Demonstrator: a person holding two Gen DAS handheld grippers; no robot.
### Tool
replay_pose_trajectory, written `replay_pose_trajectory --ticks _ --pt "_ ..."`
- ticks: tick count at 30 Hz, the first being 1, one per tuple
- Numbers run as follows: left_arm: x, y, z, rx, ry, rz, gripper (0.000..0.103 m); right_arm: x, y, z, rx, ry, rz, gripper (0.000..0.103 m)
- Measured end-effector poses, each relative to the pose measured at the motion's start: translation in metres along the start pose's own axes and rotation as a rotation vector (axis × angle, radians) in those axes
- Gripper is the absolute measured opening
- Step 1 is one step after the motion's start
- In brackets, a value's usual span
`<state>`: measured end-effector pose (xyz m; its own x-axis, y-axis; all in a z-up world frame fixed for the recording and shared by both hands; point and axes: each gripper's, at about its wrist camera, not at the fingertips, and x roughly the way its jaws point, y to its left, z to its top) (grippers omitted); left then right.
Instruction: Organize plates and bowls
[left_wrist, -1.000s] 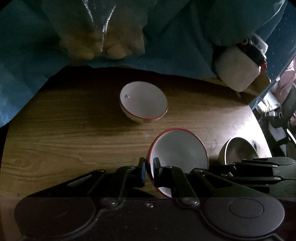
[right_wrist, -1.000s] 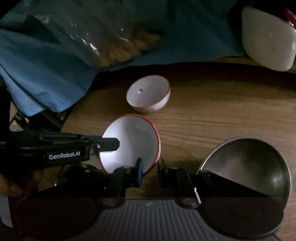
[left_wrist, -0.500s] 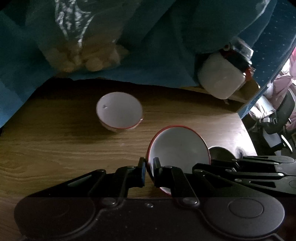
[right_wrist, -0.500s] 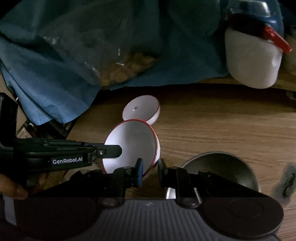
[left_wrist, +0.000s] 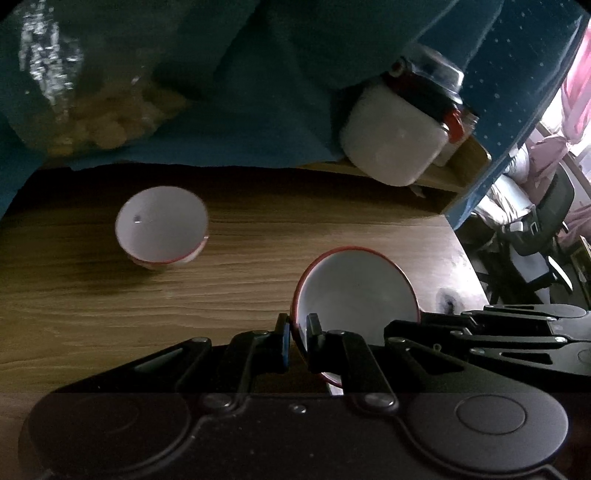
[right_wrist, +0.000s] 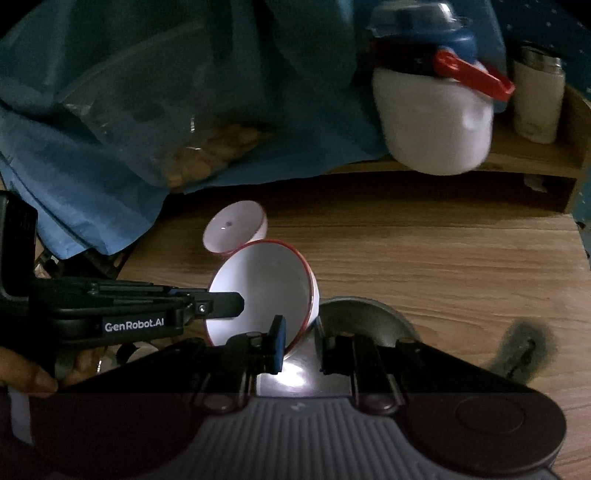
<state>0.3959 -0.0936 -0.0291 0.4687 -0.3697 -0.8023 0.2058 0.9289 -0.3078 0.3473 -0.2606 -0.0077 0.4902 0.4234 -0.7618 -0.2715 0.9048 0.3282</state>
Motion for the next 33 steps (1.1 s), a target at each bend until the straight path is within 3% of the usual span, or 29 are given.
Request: replay_pose_trajectory --ticks 18,33 --pt "0.026 -0.034 -0.005 0.061 0.095 -0.046 0.012 -0.006 -0.041 -0.007 0.044 0.052 -0.02 0.019" --pt "0.042 -0.046 -0.011 0.099 0.191 -0.022 0.014 0.005 -0.051 -0.013 0.04 0.135 -0.03 0.019"
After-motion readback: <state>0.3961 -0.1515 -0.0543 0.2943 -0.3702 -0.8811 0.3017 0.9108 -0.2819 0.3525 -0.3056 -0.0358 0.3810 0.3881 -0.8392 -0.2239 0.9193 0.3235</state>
